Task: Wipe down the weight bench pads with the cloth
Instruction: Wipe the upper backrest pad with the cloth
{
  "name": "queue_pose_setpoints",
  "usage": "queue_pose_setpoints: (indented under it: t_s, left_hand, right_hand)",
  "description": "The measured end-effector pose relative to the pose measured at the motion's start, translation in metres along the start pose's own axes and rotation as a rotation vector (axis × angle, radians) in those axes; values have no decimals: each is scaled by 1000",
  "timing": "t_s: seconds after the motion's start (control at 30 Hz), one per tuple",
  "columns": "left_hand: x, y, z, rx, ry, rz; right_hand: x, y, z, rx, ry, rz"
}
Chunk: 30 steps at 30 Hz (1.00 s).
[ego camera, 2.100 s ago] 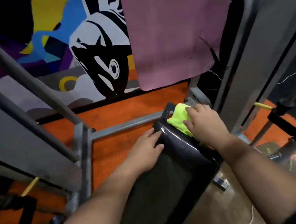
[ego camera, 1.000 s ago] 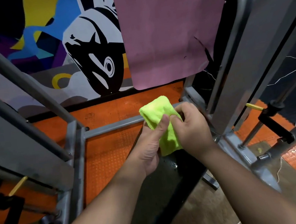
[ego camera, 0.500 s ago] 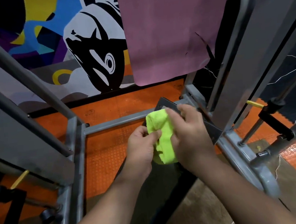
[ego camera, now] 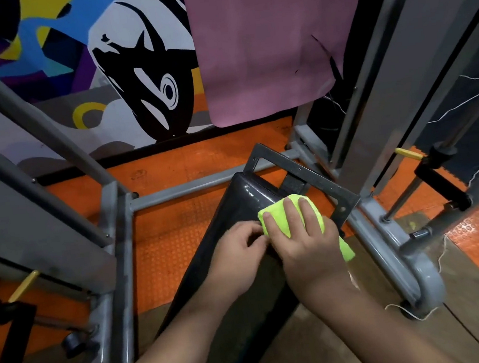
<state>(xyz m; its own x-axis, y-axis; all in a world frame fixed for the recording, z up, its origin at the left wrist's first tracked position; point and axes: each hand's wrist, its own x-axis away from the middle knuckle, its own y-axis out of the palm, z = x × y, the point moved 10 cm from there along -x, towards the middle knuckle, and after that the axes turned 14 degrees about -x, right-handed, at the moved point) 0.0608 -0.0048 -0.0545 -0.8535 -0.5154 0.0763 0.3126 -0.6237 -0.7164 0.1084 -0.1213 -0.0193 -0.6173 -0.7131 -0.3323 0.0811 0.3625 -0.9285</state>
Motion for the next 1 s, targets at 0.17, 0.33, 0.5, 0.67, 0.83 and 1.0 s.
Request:
queue_pose_setpoints:
  t_s: [0.17, 0.33, 0.5, 0.67, 0.83, 1.0]
  left_hand:
    - [-3, -16, -39, -488, 31, 26]
    - [3, -4, -70, -585, 31, -148]
    - [10, 10, -89, -591, 76, -243]
    - [15, 17, -90, -581, 109, -218]
    - [10, 17, -98, -544, 70, -165]
    - [11, 18, -97, -512, 73, -119]
  right_hand:
    - [5, 15, -3, -31, 29, -79]
    - [11, 18, -6, 24, -96, -4]
    - [6, 22, -14, 25, -91, 70]
    - [15, 11, -7, 32, -226, 159]
    - [12, 21, -13, -9, -216, 148]
    - [9, 7, 14, -36, -206, 186]
